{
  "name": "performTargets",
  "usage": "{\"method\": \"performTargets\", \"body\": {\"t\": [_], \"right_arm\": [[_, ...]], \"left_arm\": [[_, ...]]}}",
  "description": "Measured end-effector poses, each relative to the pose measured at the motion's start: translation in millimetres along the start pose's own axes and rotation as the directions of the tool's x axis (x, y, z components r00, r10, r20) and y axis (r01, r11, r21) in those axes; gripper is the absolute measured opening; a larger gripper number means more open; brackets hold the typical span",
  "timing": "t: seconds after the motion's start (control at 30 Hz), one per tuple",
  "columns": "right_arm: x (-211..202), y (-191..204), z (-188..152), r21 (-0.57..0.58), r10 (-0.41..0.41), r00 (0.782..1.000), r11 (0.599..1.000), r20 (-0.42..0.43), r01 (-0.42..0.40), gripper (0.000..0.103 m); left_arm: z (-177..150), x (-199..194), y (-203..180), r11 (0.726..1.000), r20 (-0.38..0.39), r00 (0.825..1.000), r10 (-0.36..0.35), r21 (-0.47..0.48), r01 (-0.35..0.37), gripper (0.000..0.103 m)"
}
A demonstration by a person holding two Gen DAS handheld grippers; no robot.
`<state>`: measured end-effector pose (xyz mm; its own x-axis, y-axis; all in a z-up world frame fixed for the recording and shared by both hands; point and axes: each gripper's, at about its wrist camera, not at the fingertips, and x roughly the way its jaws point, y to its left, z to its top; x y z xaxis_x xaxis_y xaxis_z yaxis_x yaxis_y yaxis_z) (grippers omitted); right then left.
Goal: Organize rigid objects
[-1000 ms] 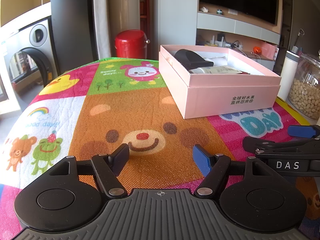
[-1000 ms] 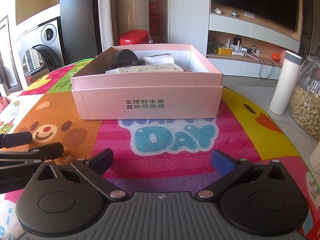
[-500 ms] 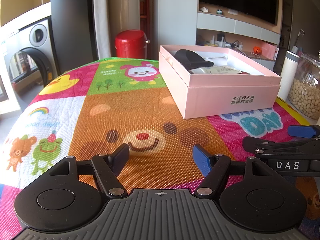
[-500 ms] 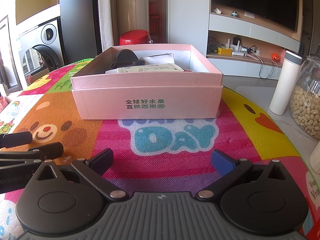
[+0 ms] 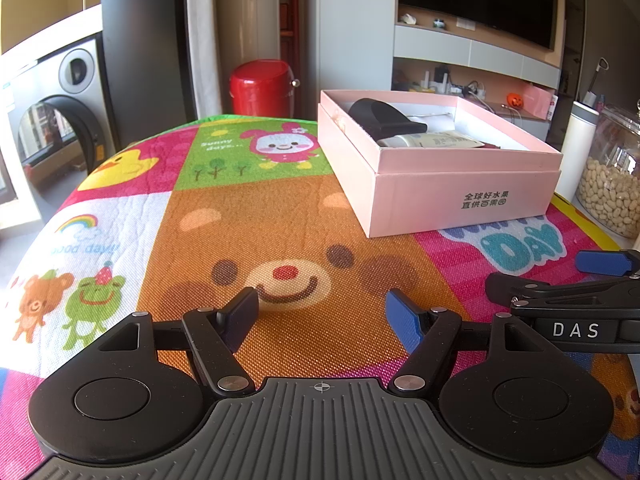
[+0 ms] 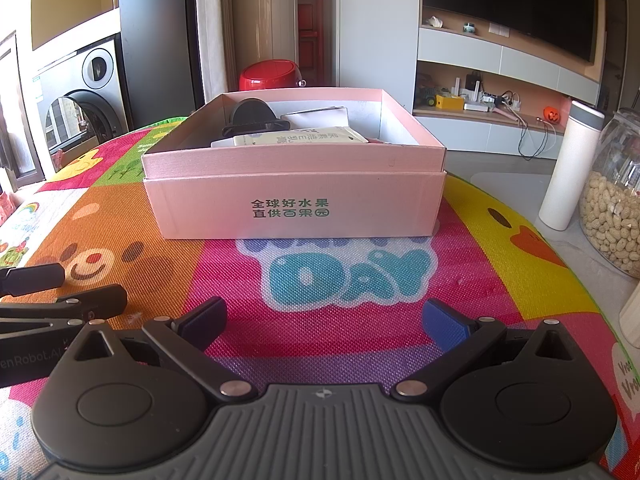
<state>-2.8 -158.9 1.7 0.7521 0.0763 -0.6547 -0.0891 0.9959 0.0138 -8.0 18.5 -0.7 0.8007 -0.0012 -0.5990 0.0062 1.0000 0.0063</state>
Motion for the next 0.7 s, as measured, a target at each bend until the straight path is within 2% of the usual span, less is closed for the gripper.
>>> {"method": "performTargets", "body": {"t": [0.7], "right_arm": [[0.3, 0.0, 0.0, 0.0, 0.0, 1.0, 1.0, 0.0, 0.0, 0.103]], "left_arm": [[-0.1, 0.1, 0.3, 1.0, 0.0, 1.0, 0.003, 0.004, -0.003, 0.076]]}}
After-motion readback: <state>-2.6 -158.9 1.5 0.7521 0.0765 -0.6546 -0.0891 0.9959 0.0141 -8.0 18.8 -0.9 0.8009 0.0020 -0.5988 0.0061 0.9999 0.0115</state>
